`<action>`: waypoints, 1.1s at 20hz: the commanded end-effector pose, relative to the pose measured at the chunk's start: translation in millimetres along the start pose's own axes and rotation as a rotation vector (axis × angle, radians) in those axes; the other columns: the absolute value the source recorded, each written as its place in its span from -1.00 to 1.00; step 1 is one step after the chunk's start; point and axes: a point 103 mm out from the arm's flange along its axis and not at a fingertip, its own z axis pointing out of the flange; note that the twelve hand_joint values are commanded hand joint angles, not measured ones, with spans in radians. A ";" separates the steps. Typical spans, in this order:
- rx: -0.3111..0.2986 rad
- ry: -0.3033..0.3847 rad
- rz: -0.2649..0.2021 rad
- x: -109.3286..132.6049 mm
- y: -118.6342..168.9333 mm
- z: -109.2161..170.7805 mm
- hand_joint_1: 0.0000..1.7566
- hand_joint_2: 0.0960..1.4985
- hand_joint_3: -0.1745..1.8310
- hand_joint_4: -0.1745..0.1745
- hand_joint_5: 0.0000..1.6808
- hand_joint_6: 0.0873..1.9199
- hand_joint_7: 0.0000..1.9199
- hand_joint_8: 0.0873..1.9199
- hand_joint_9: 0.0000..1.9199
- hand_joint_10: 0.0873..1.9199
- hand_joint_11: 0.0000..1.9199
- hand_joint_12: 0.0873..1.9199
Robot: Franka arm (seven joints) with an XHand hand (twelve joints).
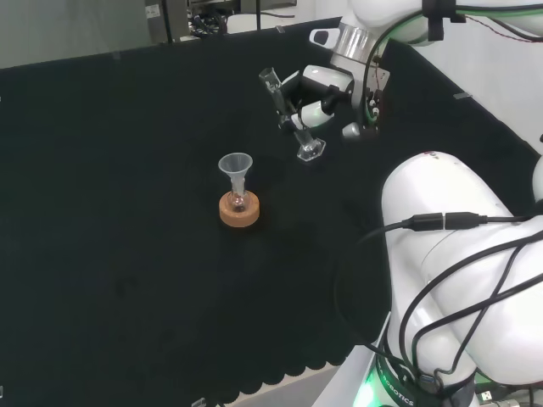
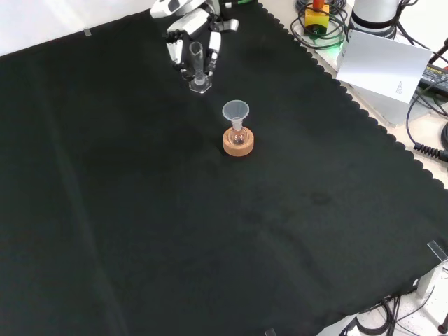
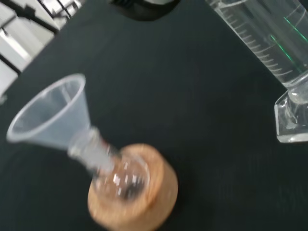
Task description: Pour the water from the graduated cylinder into the round-bottom flask.
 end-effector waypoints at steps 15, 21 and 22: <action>0.358 -0.174 0.110 10.2 -58.5 10.3 0.25 0.53 -0.83 -0.55 0.06 0.15 0.20 -0.59 0.49 -1.00 0.39 -0.26; 0.455 -0.237 0.113 21.9 -54.0 10.1 0.25 0.53 -0.83 -0.55 0.06 0.14 0.21 -0.59 0.50 -1.00 0.40 -0.26; 0.472 -0.247 0.114 24.6 -52.7 10.3 0.25 0.52 -0.83 -0.55 0.06 0.14 0.21 -0.59 0.50 -1.00 0.40 -0.27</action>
